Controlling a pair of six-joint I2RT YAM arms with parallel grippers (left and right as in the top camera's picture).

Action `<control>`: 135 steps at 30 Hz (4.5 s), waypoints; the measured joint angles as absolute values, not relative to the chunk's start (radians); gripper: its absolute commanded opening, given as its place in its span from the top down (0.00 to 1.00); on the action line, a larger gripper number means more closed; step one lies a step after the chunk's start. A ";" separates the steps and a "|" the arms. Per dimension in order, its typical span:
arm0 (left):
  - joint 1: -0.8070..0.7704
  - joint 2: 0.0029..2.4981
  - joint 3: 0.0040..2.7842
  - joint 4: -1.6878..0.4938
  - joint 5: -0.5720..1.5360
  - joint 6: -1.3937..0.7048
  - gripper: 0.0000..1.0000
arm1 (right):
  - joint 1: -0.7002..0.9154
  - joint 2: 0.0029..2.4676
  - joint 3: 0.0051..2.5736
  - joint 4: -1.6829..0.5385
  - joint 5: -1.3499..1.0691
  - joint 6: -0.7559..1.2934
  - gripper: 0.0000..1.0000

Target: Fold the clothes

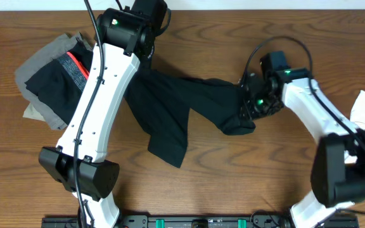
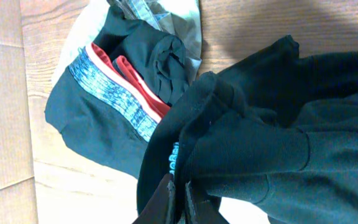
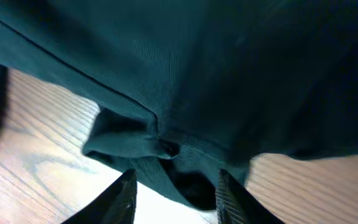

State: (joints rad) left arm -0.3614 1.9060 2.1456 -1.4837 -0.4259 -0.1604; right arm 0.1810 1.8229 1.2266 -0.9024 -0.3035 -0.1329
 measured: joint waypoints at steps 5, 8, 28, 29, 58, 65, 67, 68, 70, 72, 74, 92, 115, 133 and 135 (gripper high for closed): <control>-0.361 1.906 2.146 -1.483 -0.426 -0.160 0.93 | 0.188 1.841 1.216 -0.881 -0.321 -0.133 0.59; -0.361 1.906 2.146 -1.479 -0.426 -0.160 0.93 | 0.189 1.841 1.216 -0.865 -0.326 -0.136 0.55; -0.361 1.906 2.146 -1.475 -0.426 -0.160 0.93 | 0.242 1.841 1.216 -0.838 -0.315 -0.125 0.62; -0.361 1.906 2.146 -1.475 -0.426 -0.160 0.93 | 0.242 1.841 1.216 -0.841 -0.302 -0.119 0.62; -0.361 1.906 2.146 -1.475 -0.426 -0.160 0.93 | 0.242 1.841 1.161 -0.749 -0.368 -0.096 0.96; -0.361 1.906 2.146 -1.475 -0.426 -0.160 0.93 | 0.242 1.820 1.161 -0.748 -0.321 -0.094 0.99; -0.361 1.906 2.146 -1.475 -0.426 -0.160 0.93 | 0.242 1.791 1.160 -0.744 -0.290 -0.090 0.99; -0.361 1.906 2.146 -1.475 -0.426 -0.160 0.93 | 0.242 1.771 1.160 -0.741 -0.270 -0.083 0.99; -0.361 1.906 2.146 -1.476 -0.426 -0.160 0.93 | 0.242 1.722 1.160 -0.736 -0.220 -0.058 0.99; -0.361 1.906 2.146 -1.481 -0.426 -0.160 0.93 | 0.240 1.654 1.159 -0.726 -0.154 -0.021 0.99; -0.361 1.906 2.146 -1.486 -0.426 -0.160 0.93 | 0.232 1.588 1.159 -0.711 -0.105 0.012 0.99; -0.500 1.510 2.146 -1.473 -0.319 -0.103 0.94 | -0.001 1.184 1.401 -0.723 0.086 0.202 0.99; -0.553 1.937 1.890 -1.026 0.329 0.049 0.41 | -0.002 1.238 1.543 -0.996 0.088 0.152 0.99; -0.547 2.301 1.890 -0.852 0.683 0.168 0.94 | -0.002 1.332 1.543 -1.086 0.091 0.125 0.99; -0.551 2.301 1.890 -0.856 0.694 0.173 0.94 | -0.002 1.333 1.543 -1.086 0.091 0.125 0.99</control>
State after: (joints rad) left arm -0.5510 2.3009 1.8904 -0.8558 0.6937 0.1734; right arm -0.0017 1.3334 1.5429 -1.0859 0.0910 0.1249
